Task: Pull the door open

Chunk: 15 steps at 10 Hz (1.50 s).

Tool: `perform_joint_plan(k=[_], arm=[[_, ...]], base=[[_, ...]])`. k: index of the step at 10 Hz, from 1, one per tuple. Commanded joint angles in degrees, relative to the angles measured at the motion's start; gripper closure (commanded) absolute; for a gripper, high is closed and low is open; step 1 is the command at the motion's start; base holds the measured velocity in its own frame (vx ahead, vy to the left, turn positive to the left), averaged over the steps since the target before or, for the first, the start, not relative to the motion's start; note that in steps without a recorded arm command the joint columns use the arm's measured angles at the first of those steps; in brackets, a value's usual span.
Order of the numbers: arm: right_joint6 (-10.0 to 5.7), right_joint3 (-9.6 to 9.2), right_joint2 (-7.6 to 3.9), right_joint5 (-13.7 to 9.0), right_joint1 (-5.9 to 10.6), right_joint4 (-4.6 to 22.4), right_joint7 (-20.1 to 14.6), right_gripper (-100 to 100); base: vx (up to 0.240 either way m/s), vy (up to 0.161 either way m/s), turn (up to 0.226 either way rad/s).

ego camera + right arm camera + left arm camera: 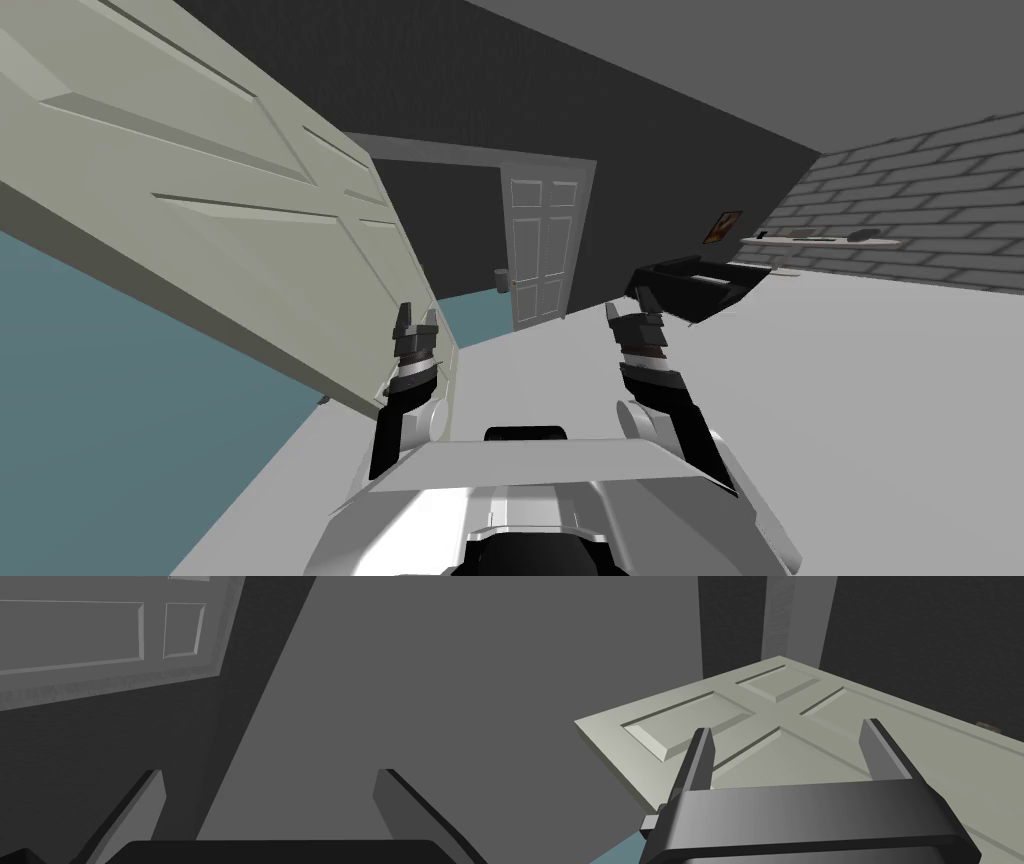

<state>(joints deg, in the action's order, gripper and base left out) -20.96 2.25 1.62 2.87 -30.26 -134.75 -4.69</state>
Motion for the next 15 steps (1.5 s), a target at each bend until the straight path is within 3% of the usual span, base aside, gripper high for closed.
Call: perform_joint_plan(k=[1,15], arm=[[-0.41,-0.06,-0.56,-0.5,0.59,1.58,0.24,-100],[-5.03,-0.79,-4.6,-6.08,7.17,19.15,2.85,-100]], base=[[0.047,0.002,0.08],[0.093,-0.007,0.081]])
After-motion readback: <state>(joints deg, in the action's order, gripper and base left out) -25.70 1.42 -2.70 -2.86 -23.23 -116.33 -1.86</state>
